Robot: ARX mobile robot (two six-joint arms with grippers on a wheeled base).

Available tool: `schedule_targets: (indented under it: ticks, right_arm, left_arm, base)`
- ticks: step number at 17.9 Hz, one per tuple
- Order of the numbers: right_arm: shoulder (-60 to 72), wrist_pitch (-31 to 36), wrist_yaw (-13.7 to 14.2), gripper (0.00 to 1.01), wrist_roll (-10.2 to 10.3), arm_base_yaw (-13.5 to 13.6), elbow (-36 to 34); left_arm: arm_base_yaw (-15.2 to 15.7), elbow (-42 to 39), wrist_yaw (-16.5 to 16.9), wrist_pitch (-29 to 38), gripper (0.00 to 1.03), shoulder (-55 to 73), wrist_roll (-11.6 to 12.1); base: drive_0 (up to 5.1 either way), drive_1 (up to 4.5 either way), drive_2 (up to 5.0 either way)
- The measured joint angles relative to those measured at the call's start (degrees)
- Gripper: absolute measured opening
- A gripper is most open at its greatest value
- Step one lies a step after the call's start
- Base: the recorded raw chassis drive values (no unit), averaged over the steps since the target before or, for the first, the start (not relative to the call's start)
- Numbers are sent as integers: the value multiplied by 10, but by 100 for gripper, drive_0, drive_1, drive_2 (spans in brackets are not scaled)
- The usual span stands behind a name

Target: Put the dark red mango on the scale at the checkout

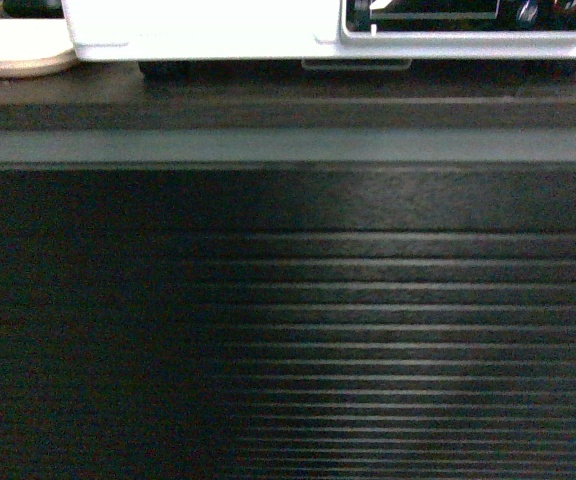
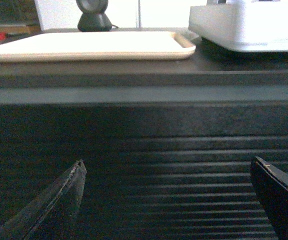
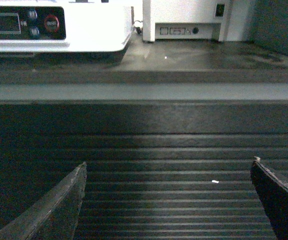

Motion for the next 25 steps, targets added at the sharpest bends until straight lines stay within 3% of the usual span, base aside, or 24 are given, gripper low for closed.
schedule_targets:
  ticks: [25]
  right_arm:
    - [0,-1,0,98,1,0,0]
  left_arm:
    - [0,0,0,0,98,0,0]
  base:
    - [0,0,0]
